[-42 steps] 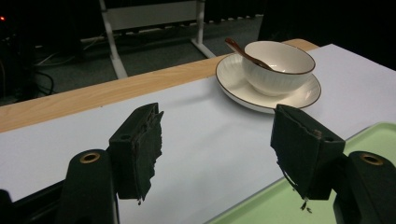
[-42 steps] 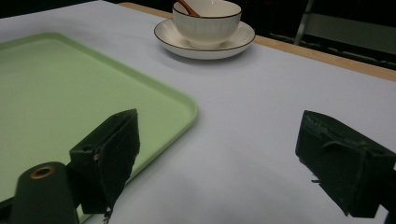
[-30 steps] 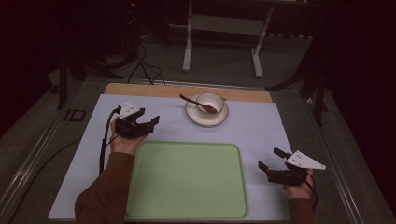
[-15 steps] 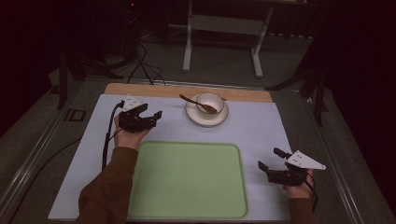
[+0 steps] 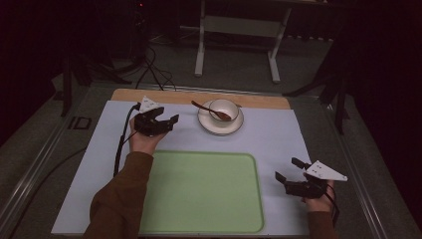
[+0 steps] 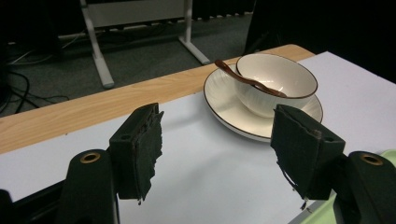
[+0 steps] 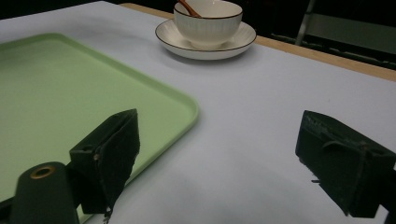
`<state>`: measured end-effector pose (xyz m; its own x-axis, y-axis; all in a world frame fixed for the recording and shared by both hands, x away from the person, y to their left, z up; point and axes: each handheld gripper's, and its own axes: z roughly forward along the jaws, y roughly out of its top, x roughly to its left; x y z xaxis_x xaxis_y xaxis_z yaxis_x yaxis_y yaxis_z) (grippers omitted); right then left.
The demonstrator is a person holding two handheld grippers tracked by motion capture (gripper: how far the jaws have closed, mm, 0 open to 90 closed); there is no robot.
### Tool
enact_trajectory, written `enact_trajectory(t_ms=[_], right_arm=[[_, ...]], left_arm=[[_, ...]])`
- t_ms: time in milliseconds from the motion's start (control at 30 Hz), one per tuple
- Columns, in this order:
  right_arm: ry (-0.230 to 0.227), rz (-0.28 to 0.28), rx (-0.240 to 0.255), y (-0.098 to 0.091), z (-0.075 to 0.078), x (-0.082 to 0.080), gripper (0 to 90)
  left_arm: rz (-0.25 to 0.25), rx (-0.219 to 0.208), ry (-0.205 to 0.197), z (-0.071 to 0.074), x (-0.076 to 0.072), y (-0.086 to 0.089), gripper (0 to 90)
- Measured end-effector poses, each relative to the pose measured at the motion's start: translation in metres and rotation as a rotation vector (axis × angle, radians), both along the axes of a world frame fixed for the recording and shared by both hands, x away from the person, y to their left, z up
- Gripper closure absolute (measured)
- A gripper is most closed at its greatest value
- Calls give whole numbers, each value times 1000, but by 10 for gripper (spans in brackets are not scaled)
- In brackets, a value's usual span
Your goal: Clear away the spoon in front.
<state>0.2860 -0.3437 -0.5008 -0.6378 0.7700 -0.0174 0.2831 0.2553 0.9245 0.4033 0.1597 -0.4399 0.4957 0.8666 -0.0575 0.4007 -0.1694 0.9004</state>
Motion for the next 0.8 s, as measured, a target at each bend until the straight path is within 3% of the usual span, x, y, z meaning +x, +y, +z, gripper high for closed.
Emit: enact_trajectory(t_ms=[533, 800], right_arm=[[1, 3, -1, 0, 0, 0, 134], [-1, 4, 1, 0, 0, 0, 134]], left_arm=[[-18, -38, 31, 5, 28, -8, 352], [-27, -28, 31, 12, 44, -17, 352]])
